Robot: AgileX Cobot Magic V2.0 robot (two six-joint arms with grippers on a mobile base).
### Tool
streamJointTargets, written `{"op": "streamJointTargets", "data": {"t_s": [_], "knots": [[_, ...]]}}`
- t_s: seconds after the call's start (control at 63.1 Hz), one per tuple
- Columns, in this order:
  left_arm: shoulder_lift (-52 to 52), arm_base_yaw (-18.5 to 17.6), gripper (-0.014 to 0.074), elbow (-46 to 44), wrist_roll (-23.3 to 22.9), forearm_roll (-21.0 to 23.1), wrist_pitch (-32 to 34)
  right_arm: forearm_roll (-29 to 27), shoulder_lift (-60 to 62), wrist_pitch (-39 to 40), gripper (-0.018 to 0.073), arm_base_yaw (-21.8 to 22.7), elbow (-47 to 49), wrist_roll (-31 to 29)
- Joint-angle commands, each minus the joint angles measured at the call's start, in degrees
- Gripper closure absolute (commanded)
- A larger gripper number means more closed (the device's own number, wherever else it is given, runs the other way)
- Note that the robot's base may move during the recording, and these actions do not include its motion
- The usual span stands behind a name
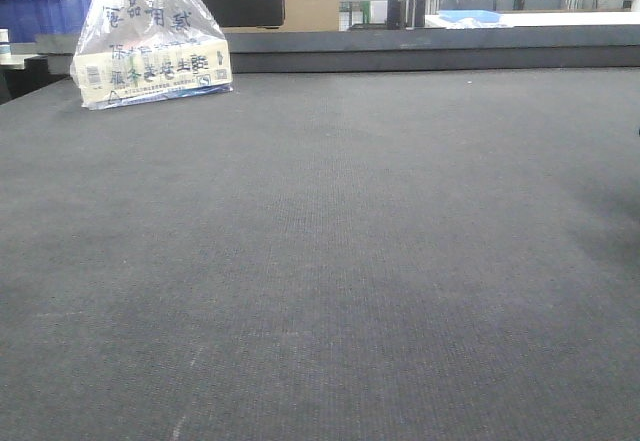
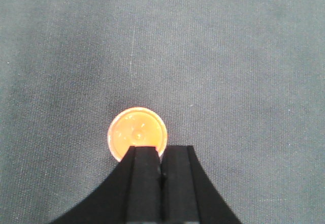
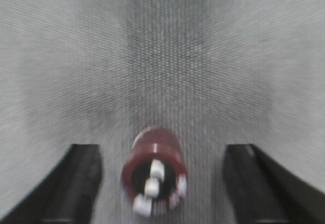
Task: Place cylindrical capacitor in blue bin on shelf
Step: 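Close left gripper on orange cylinder, right gripper on brown capacitor, then lift both held cylinders up off the table surface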
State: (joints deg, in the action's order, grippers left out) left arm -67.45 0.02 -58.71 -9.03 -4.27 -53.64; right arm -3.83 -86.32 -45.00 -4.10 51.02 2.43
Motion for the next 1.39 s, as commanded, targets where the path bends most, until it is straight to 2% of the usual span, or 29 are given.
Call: {"op": "streamJointTargets", "data": {"t_s": [0.0, 0.19, 0.254, 0.301, 0.46, 0.523, 0.618, 0.761, 0.856, 1.014, 1.379], "knots": [[0.1, -0.5, 0.0708, -0.4, -0.3, 0.0, 0.6, 0.4, -1.0, 0.7, 0.0237, -0.1, 0.4, 0.0], [0.1, -0.5, 0.0708, -0.4, -0.3, 0.0, 0.6, 0.4, -1.3, 1.4, 0.0245, -0.1, 0.4, 0.0], [0.1, -0.5, 0.0708, -0.4, -0.3, 0.0, 0.6, 0.4, -1.3, 1.4, 0.0289, -0.1, 0.4, 0.0], [0.1, -0.5, 0.0708, -0.4, -0.3, 0.0, 0.6, 0.4, -1.3, 1.3, 0.0351, -0.1, 0.4, 0.0], [0.1, -0.5, 0.0703, -0.4, -0.3, 0.0, 0.6, 0.4, -1.3, 1.0, 0.0722, -0.1, 0.4, 0.0], [0.1, -0.5, 0.0665, -0.4, -0.3, 0.0, 0.6, 0.4, -1.3, 1.0, 0.0721, -0.1, 0.4, 0.0], [0.1, -0.5, 0.0526, -0.4, -0.3, 0.0, 0.6, 0.4, -1.3, 1.0, 0.0721, -0.1, 0.4, 0.0], [0.1, -0.5, 0.0169, -0.1, -0.3, -1.3, 1.7, 0.2, -1.3, 1.4, 0.0721, -0.1, 0.4, 0.0], [-0.2, -0.3, -0.0025, -0.1, -0.3, -2.2, 2.3, 0.0, -1.3, 1.7, 0.0721, -0.1, 0.4, 0.0], [-4.0, -0.3, 0.0022, -0.1, -0.3, -5.1, 2.3, -0.8, -1.3, 1.7, 0.0721, -0.1, 0.4, 0.0], [-15.6, -0.3, 0.0026, -0.1, -0.3, -3.7, 2.1, -0.9, -1.3, 2.0, 0.0721, -0.1, 0.4, 0.0]]}}
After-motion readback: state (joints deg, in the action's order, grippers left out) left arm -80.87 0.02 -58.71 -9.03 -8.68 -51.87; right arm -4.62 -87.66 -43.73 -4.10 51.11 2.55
